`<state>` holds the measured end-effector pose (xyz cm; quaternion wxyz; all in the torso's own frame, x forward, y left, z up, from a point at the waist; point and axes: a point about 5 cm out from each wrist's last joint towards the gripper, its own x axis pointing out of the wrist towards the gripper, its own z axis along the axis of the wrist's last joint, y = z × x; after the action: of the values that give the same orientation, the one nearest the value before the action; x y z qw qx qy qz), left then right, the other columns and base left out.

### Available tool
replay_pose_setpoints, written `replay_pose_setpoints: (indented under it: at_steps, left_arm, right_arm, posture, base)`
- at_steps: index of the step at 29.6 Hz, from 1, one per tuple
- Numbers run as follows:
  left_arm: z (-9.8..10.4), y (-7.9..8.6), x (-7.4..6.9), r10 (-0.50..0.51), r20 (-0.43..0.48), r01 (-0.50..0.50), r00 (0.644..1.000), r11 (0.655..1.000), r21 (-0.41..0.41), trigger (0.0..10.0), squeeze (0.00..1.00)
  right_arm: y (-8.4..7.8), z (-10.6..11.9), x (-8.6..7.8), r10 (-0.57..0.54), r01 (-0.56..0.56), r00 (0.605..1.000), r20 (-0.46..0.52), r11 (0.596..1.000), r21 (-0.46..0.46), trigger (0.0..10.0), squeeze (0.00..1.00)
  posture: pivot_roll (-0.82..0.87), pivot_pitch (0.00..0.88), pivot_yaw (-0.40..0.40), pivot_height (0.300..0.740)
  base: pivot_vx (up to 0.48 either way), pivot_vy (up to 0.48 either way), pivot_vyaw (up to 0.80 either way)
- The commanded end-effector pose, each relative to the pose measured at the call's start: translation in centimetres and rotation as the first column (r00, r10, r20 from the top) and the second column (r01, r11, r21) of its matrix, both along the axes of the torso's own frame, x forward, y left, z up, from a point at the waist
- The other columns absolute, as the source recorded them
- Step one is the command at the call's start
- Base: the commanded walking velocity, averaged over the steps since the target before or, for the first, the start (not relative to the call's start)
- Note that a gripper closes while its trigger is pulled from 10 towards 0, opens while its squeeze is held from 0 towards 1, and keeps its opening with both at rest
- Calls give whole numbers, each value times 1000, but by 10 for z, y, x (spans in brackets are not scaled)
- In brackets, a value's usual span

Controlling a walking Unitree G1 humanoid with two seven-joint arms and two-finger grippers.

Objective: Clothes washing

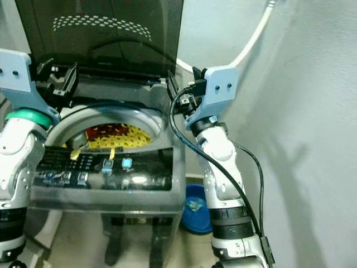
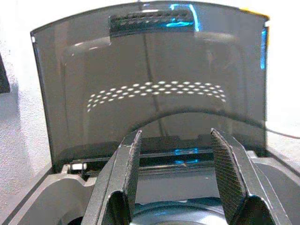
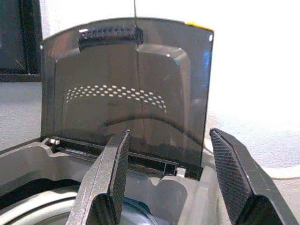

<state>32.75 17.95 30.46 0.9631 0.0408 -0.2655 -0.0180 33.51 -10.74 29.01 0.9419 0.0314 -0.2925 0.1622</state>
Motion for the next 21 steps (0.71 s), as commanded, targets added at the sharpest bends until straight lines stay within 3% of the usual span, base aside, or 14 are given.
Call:
replay_pose_setpoints:
  at_steps: [1,9,15,21]
  left_arm:
    - [-2,-1,2,-1,-4,1,1000,1000,-2,10000,0]
    - [-2,0,2,3,-1,-3,1000,1000,-3,10000,0]
    - [-2,1,2,5,-2,-5,1000,1000,-1,10000,0]
    - [-3,-1,3,-1,-10,1,1000,1000,-6,10000,0]
  right_arm:
    - [0,-3,0,1,-1,1000,-2,1000,-11,10000,0]
    - [2,-3,0,5,-5,1000,5,999,-39,10000,0]
    - [4,-4,0,-4,6,1000,17,995,-102,10000,0]
    - [10,-7,-3,33,-29,999,26,988,-151,10000,0]
  posture:
    - [58,0,9,740]
    - [61,0,8,740]
    - [60,0,9,740]
    - [58,0,8,740]
  base:
    - [-289,0,0]
    - [-288,0,0]
    - [-281,0,690]
    - [0,0,794]
